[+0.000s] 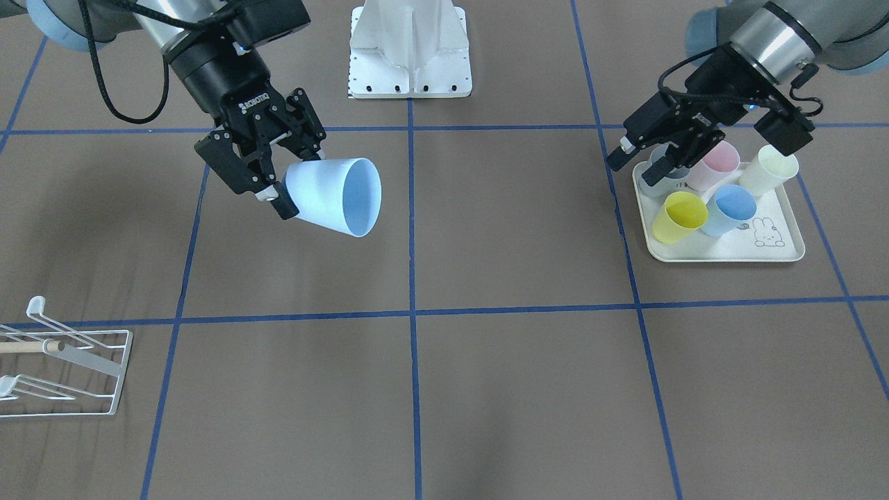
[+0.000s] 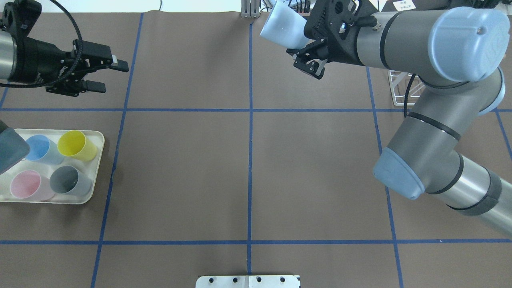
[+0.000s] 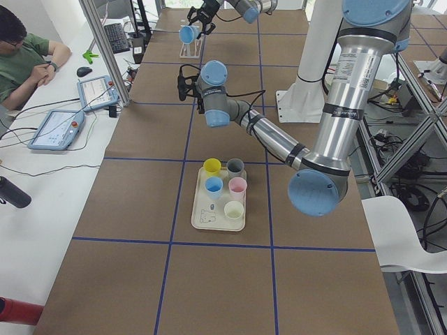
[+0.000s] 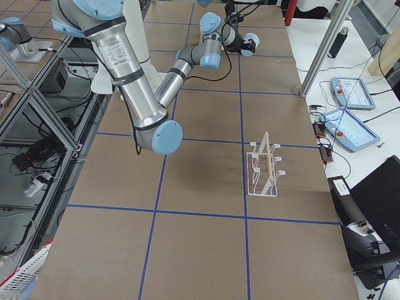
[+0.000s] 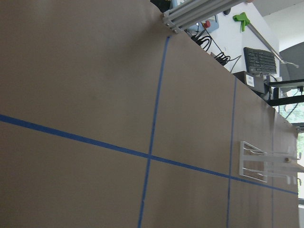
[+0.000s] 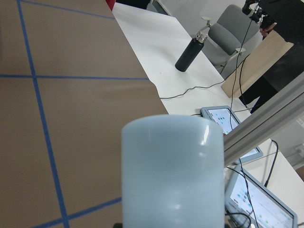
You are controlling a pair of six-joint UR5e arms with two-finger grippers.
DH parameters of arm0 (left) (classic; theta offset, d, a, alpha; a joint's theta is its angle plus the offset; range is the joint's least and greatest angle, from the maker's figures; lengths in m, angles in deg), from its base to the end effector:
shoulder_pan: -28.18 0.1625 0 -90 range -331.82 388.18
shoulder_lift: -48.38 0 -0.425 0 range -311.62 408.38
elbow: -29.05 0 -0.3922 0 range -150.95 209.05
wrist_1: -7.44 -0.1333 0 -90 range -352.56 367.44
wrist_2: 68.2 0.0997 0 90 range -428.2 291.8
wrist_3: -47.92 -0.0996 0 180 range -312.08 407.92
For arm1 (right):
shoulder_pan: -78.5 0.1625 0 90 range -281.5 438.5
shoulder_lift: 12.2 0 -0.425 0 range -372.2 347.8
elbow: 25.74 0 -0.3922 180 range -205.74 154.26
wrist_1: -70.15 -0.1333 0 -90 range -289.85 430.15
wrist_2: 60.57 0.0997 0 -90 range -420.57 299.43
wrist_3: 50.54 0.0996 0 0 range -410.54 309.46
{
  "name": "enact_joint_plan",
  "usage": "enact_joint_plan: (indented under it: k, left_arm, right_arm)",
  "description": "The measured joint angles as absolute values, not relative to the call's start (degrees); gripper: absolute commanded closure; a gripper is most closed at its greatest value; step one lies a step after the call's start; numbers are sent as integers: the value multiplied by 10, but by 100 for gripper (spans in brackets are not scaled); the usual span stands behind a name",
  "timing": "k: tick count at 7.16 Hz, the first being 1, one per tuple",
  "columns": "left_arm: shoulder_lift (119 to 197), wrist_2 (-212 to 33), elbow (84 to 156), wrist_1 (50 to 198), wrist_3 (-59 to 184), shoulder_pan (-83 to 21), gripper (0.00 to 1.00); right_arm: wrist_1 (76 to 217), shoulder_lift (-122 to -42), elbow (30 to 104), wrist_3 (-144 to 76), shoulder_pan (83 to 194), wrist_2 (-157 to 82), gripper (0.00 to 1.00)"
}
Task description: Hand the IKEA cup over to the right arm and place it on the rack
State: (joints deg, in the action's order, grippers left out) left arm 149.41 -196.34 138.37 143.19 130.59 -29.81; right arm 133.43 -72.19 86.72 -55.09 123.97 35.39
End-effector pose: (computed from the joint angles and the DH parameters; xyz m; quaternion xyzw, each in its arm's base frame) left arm 0.2146 -0.4788 0.3035 0.0978 0.6293 -0.1364 0.7589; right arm -0.3103 -0.4908 0.1401 0.5845 -0.2552 -0.3497 0.6863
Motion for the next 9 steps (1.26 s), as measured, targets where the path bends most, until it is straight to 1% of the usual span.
enact_joint_plan:
  k: [4, 7, 9]
  left_arm:
    - [1355, -1968, 1384, 1420, 1051, -359, 0]
    - [1331, -1971, 1384, 1423, 1018, -369, 0]
    - [1328, -1973, 1384, 1425, 1017, -369, 0]
  right_arm:
    - [1465, -734, 878, -708, 1311, 353, 53]
    - [1566, -745, 875, -927, 1372, 326, 52]
    - [1597, -759, 857, -1068, 1386, 254, 52]
